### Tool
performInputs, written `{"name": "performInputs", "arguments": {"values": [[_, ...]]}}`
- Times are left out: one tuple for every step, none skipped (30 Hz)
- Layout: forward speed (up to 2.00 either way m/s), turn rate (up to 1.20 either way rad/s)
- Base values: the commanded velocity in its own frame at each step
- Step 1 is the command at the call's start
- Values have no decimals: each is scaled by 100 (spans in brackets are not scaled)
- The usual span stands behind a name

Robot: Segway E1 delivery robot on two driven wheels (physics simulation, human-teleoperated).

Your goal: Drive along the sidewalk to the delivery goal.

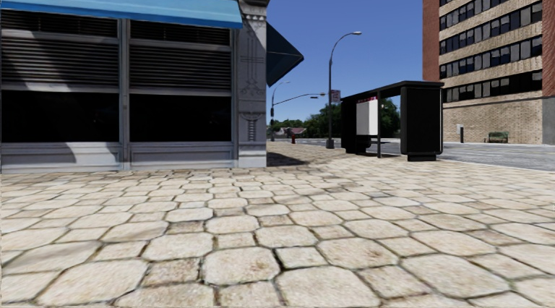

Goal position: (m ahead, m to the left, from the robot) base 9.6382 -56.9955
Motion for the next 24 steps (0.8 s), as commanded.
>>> {"name": "performInputs", "arguments": {"values": [[200,-43],[200,-43],[200,-43],[200,-43],[200,-43],[200,-43],[200,-43],[200,-43],[200,-43],[200,-43],[200,-39],[200,-32],[200,-17],[200,0],[200,0],[200,0],[200,0],[200,0],[200,0],[200,0],[200,0],[200,0],[200,0],[200,0]]}}
